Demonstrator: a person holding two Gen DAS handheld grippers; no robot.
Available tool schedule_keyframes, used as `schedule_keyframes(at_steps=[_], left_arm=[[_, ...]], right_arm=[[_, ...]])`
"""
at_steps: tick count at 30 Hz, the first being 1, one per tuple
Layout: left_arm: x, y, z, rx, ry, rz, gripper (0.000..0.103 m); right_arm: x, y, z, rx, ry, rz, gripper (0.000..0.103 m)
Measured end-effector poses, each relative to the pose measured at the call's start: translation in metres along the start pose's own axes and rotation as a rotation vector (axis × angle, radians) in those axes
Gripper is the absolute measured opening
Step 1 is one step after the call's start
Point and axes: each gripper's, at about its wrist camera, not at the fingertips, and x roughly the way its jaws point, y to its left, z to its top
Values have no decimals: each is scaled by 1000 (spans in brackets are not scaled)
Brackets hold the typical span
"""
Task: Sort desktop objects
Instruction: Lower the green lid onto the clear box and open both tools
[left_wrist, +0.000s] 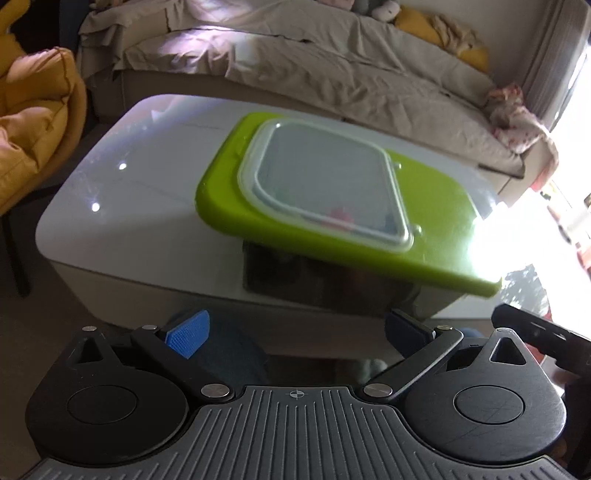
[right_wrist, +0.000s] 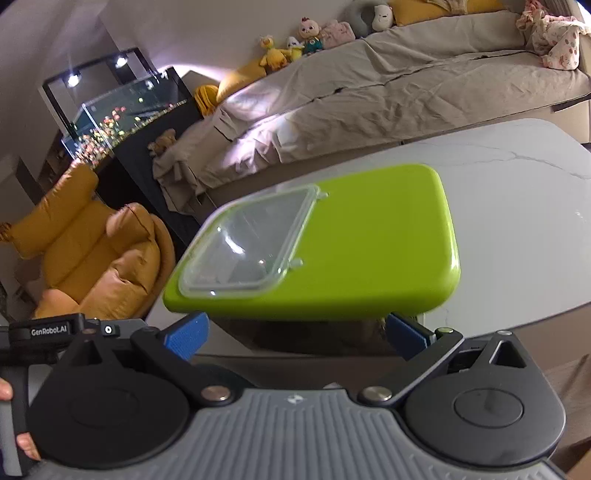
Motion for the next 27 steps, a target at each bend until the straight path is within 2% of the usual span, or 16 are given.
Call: schedule_keyframes(at_steps=[3, 5, 9, 15, 19, 24, 27], left_arm=[[10, -10, -12, 26, 38, 28, 103], [11, -13, -19, 36, 6, 73, 103], [9, -21, -31, 58, -57, 180, 103], [8, -23, -33, 48, -87, 206, 103], [15, -18, -31, 44, -91, 218, 103], [26, -22, -35, 104, -64, 278, 103], [31, -24, -38, 128, -50, 287, 103]], right_arm=[[11, 21, -20, -59, 20, -161, 103], [20, 28, -28, -67, 45, -230, 103], [33, 39, -46, -47, 60, -277, 103], [55, 58, -51, -80, 149, -364, 103], [65, 60, -51, -61, 162, -355, 103], [79, 56, -55, -54, 189, -379, 103], [84, 53, -56, -51, 202, -392, 103]])
